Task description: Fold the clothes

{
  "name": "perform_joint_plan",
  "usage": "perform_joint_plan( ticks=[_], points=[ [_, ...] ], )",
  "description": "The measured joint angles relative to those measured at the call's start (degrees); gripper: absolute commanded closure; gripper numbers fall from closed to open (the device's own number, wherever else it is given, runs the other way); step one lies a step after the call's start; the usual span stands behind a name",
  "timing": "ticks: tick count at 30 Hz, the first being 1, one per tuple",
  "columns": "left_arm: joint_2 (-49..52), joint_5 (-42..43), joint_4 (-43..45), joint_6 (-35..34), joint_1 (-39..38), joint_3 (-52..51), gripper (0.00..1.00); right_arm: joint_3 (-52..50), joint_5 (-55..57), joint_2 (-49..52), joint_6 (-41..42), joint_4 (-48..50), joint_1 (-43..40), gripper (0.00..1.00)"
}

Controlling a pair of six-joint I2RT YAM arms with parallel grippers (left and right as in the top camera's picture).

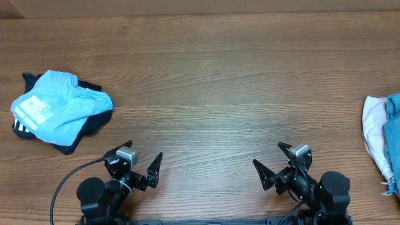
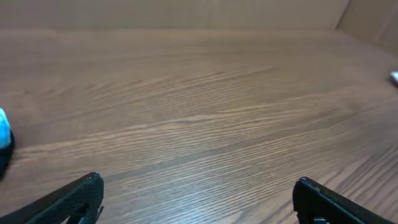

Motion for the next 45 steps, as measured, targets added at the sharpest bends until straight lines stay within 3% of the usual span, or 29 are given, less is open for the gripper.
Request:
perform_joint_plan(
  ticks=[11,16,23,29,41,45],
  points=[
    [0.0,0.0,0.0,-3.4,0.0,0.0,0.0,0.0,-1.5,0.0,0.1,5.0,0.0,0.0],
    [0.0,0.0,-1.1,-6.1,0.0,1.2,0.0,0.0,0.3,0.0,5.2,5.3,0.0,0.0],
    [2.5,-0.2,-3.3,-12.1,0.0,16.3,0.0,2.1,4.7,5.8,15.6,4.6,0.0,0.0],
    [20.6,-2.8,-13.1,-10.2,0.0,30.4,0.0,13.1,5.9,20.8,18.0,2.2,0.0,0.0],
    [62.8,-6.3,-35.8,-5.8,0.0,65.0,0.0,53.7,2.6,55.4,16.1,-15.6,0.0,0.0],
    [69.4,-6.0,-38.0,-5.8,0.0,70.4,0.0,64.6,13.0,63.7,19.1,-26.8,-1.5,0.0]
  ],
)
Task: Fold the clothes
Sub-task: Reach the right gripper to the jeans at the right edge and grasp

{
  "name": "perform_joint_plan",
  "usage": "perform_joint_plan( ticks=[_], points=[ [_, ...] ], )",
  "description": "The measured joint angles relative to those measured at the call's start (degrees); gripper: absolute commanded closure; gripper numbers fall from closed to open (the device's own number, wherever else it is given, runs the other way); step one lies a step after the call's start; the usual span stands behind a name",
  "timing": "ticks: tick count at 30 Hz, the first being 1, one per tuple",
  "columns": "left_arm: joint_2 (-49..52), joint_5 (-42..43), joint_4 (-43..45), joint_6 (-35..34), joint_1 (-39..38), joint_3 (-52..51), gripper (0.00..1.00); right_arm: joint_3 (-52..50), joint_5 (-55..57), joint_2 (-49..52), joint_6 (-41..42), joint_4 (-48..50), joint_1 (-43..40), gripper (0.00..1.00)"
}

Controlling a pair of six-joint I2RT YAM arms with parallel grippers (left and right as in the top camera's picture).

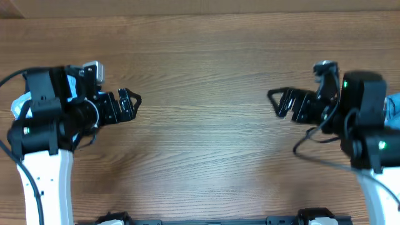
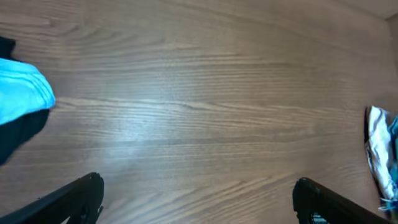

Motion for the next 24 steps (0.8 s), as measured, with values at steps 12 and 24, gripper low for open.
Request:
perform_joint_plan(
  ticks=[12,24],
  points=[
    [2.8,-0.9,-0.4,0.0,0.0,0.5,0.0,16.9,14.5,26.5,6.1,-9.5,-38.9,0.0],
    [2.8,-0.9,-0.4,0.0,0.0,0.5,0.0,16.9,19.9,39.2,8.7,-2.1,-51.5,0.09]
  ],
)
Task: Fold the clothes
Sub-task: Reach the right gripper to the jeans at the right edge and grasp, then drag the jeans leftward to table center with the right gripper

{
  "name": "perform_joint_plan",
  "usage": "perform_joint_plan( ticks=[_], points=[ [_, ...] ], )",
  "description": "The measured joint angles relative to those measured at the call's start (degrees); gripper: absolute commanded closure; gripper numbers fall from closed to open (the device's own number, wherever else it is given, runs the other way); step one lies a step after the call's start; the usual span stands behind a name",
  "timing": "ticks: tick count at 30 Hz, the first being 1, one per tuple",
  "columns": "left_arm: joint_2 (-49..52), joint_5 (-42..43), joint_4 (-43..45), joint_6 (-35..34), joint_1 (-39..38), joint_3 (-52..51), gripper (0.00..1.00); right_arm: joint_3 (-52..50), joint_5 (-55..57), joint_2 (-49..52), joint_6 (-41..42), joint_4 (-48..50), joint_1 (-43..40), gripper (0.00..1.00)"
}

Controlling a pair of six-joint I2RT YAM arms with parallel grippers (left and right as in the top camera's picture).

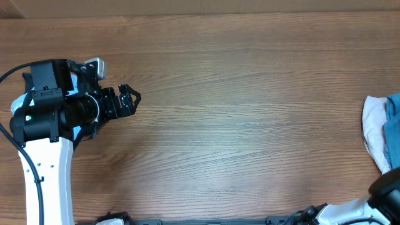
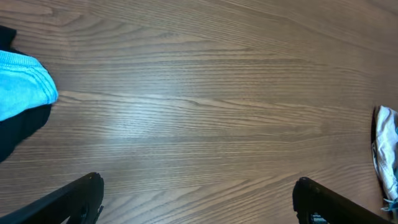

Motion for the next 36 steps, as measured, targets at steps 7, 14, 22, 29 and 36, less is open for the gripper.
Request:
perform_joint_plan(
  ticks=[7,14,22,29,36],
  points=[
    [0.0,0.0,-0.5,-0.1,0.0,0.0,0.0,0.0,1.6,3.9,0.7,5.6,0.2,0.39],
    [0.0,0.0,-0.2,-0.3,0.0,0.0,0.0,0.0,-0.9,3.8,0.4,4.7,2.8,0.96],
    [0.0,0.0,0.2,-0.3,0.0,0.0,0.0,1.1,-13.2,-11.0,-3.9,4.1,9.4,0.96],
    [0.0,0.0,1.9,-0.3,0.0,0.0,0.0,4.1,-17.6,-20.3,-3.4,1.0,31.9,0.96],
    [0.0,0.0,1.9,-0.3,0.0,0.0,0.0,4.0,-16.9,-11.3,-2.2,6.6,52.6,0.96]
  ],
)
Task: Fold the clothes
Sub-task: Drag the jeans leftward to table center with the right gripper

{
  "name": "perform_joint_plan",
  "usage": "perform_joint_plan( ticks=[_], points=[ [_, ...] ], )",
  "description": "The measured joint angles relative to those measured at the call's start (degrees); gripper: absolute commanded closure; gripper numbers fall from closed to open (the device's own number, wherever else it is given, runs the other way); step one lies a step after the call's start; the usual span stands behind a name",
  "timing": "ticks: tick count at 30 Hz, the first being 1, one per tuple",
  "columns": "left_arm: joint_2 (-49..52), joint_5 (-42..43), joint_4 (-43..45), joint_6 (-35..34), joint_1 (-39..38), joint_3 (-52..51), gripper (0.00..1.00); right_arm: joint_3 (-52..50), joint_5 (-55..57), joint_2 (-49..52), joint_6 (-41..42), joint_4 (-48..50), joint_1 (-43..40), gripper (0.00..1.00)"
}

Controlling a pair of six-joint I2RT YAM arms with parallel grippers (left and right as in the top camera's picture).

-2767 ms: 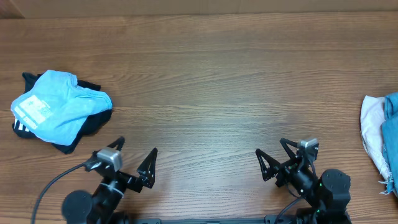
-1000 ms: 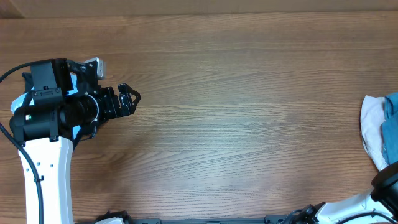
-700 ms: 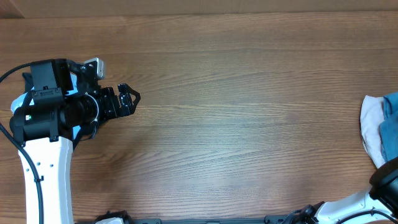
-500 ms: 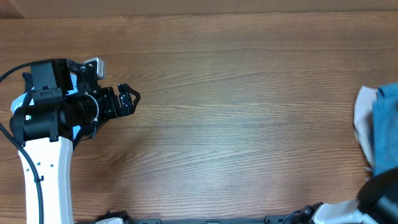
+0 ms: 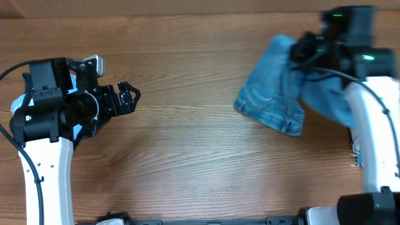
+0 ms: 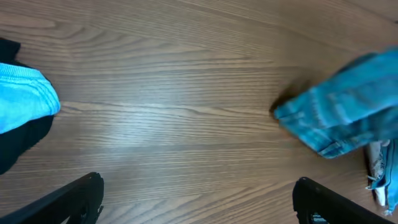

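A blue denim garment (image 5: 274, 94) hangs over the right half of the wooden table (image 5: 187, 156). Its top is bunched at my right gripper (image 5: 304, 51), which is blurred and looks shut on the cloth. The same denim garment (image 6: 348, 106) shows at the right of the left wrist view. My left gripper (image 5: 131, 98) hovers at the left, open and empty, its fingers (image 6: 74, 199) wide apart. A light blue cloth (image 6: 25, 106) on a black one (image 6: 12, 146) lies beside it at the left edge.
A white cloth (image 6: 380, 180) from the right-hand pile lies on the table under the hanging denim. My left arm (image 5: 44, 119) covers most of the left pile in the overhead view. The table's far edge runs along the top.
My right arm was low at the bottom right corner; now it is raised at the far right with the denim garment hanging from it. The left arm has not moved.
Both arms sat folded at the near edge with open grippers, a pile of clothes at each side. Then both were raised, left over the left pile, right by the right pile. Then the right arm was low at the corner, and now it holds the denim up.
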Motion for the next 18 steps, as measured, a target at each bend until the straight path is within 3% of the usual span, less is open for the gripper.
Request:
perform_joint_plan(
  ticks=[7,9,10,11,12,14,18],
  points=[
    [0.0,1.0,-0.3,0.0,0.0,0.0,0.0,0.0,-1.8,1.0,-1.6,2.6,13.9,0.96],
    [0.0,1.3,-0.3,0.0,0.0,0.0,0.04,0.0,-3.9,1.0,-1.8,3.9,15.2,0.96],
    [0.0,1.5,-0.3,0.0,0.0,0.0,0.06,0.0,-5.2,1.0,-1.9,4.9,15.6,0.83],
    [0.0,1.7,-0.3,0.1,0.0,0.0,0.08,0.0,-6.1,1.0,-2.0,5.7,15.6,0.4],
    [0.0,2.1,-0.3,0.2,0.0,0.0,0.09,0.0,-6.6,1.0,-2.4,6.3,15.6,0.27],
    [0.0,3.1,-0.4,0.6,0.0,0.0,0.14,0.0,-7.4,0.9,-2.3,7.6,15.5,0.2],
    [0.0,5.5,-0.5,3.2,-0.1,0.0,0.29,0.0,-5.4,0.8,-2.8,4.2,15.4,0.18]
  ],
)
